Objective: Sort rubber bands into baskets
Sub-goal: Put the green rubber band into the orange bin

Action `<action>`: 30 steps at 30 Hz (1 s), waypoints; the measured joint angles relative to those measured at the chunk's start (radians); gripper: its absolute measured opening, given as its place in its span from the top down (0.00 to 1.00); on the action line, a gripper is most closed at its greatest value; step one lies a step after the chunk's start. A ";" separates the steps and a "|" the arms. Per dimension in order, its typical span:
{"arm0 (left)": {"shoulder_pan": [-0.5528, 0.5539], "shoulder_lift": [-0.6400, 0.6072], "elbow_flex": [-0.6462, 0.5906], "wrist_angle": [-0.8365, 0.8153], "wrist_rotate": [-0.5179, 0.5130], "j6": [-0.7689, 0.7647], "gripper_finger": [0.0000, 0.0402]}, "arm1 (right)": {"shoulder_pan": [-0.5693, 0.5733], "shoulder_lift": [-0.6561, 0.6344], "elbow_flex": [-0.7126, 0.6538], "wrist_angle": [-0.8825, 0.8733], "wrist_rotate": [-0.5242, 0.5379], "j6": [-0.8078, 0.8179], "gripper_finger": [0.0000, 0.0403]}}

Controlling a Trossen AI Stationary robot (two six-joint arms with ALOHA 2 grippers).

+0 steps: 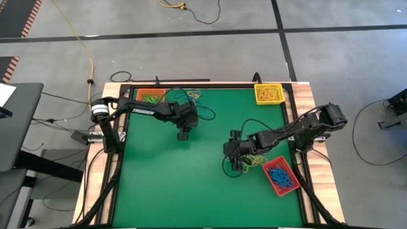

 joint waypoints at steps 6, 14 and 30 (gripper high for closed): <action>-0.012 0.000 0.000 0.046 -0.005 0.012 0.72 | 0.000 0.000 0.000 0.001 0.000 0.000 0.41; -0.020 0.000 0.000 0.036 -0.015 0.034 0.72 | 0.000 0.000 0.000 0.006 0.000 0.000 0.41; 0.024 0.001 0.000 0.010 0.052 -0.009 0.72 | 0.005 0.000 0.000 0.021 0.000 0.018 0.41</action>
